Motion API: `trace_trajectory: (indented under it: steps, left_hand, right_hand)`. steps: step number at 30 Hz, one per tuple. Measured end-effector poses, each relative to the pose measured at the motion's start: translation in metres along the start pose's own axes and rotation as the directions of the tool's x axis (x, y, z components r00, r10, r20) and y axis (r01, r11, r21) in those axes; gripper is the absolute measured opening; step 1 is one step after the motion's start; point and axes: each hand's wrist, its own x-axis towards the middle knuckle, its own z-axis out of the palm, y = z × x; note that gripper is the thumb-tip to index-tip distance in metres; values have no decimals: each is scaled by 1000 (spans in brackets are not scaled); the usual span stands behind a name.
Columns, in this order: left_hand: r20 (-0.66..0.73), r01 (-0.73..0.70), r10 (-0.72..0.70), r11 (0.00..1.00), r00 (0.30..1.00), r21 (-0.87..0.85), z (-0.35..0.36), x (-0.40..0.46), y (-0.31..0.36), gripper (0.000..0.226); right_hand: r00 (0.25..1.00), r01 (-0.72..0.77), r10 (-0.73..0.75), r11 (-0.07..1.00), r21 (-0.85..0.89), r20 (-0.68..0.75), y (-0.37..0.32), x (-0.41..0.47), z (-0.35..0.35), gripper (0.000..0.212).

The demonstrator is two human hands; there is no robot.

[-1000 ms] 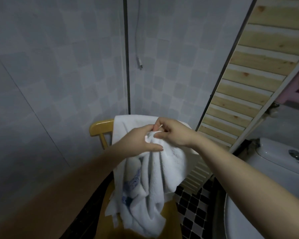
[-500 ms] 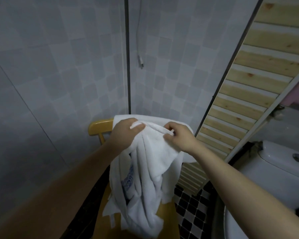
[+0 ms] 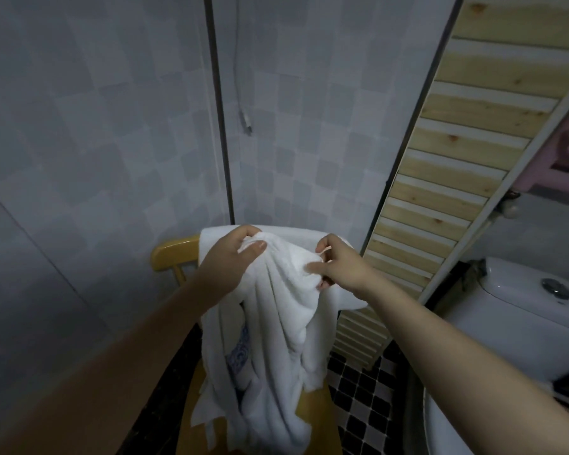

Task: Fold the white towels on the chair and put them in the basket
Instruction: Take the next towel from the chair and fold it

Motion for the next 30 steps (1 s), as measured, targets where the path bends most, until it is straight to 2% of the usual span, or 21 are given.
trace_trajectory:
  steps: [2,3,5,7,11,14,16,19,23,25,26,28,29,30]
  left_hand:
    - [17,13,-13,1000,1000,-8,2,2,0,10]
    - [21,22,-21,1000,1000,-10,3,2,-1,11]
    - [34,25,-24,999,999,-25,3,3,-3,12]
    - [65,-14,14,1000,998,3,4,2,-5,17]
    - [189,-157,128,977,974,146,10,2,-3,12]
    - [238,-251,189,931,953,264,14,10,-5,4]
    - [162,-207,164,933,973,293,13,18,-11,8]
    - [50,-104,92,922,994,372,14,26,-18,15]
    - [-23,-1,8,962,1000,274,22,29,-18,19]
    - [-38,41,-37,992,999,118,24,29,-12,19]
    - [-43,63,-62,998,997,8,23,29,-10,18]
    - [-42,130,-142,967,989,-218,20,28,-4,17]
    - [-39,164,-182,945,983,-282,20,29,-3,15]
    - [-43,181,-200,945,979,-274,20,31,-5,12]
  right_hand:
    - [1000,11,-12,992,-124,-6,4,2,0,25]
    - [997,24,-37,983,-185,-67,7,6,-1,25]
    - [965,46,-87,985,-168,-247,8,10,-7,31]
    - [934,120,-147,987,-103,-326,11,15,-17,37]
    - [941,154,-210,964,-216,-264,11,18,-37,48]
    - [950,127,-220,921,-369,-223,7,18,-45,42]
    - [950,137,-253,865,-483,-184,7,15,-47,36]
    - [955,186,-281,819,-543,-97,10,9,-54,26]
    - [957,286,-271,810,-511,107,19,0,-62,39]
    - [953,301,-247,849,-434,178,20,-6,-67,41]
    - [954,278,-220,903,-328,202,19,-10,-70,39]
    - [959,156,-156,988,18,236,16,-15,-77,35]
    - [961,88,-133,978,190,241,16,-15,-79,33]
    - [969,34,-106,952,305,221,17,-13,-79,32]
